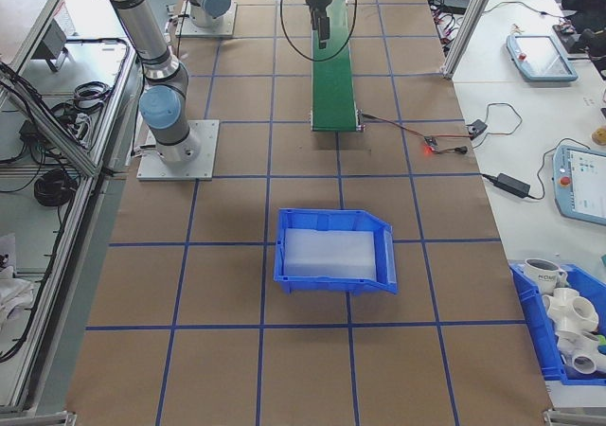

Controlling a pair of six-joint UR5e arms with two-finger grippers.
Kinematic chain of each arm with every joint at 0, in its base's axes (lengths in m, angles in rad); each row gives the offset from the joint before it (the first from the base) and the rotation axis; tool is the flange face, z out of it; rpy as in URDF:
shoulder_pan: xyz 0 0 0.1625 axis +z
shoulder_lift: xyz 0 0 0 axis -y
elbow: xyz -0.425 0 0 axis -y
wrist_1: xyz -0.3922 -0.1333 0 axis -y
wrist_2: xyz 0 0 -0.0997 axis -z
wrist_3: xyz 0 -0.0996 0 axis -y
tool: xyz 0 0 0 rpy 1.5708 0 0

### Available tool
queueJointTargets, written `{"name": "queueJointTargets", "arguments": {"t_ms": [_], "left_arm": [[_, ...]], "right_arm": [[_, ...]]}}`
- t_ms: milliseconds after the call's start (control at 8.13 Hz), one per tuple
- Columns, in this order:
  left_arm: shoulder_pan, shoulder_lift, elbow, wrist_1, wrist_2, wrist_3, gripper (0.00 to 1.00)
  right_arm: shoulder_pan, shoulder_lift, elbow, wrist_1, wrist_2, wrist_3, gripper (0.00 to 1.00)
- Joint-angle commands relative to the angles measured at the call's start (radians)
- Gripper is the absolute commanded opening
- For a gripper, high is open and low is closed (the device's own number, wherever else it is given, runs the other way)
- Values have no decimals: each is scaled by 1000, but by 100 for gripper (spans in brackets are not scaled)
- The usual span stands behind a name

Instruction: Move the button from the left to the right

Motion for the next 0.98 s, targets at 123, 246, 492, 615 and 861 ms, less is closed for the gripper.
{"name": "queueJointTargets", "arguments": {"t_ms": [123, 246, 492, 615, 861], "left_arm": [[-173, 24, -108, 32, -128, -478, 2], [-173, 11, -111, 56, -121, -536, 2], [-173, 1, -151, 130, -119, -633, 2], [-175, -5, -213, 194, -118, -658, 2], [-176, -10, -339, 420, -125, -641, 2]], "right_arm": [[0, 7, 0, -4, 0, -14, 100], [0, 10, 0, -4, 0, -14, 100], [0, 17, 2, -4, 0, -11, 100], [0, 17, 2, -2, 1, -12, 100], [0, 17, 3, -2, 0, -15, 99]]}}
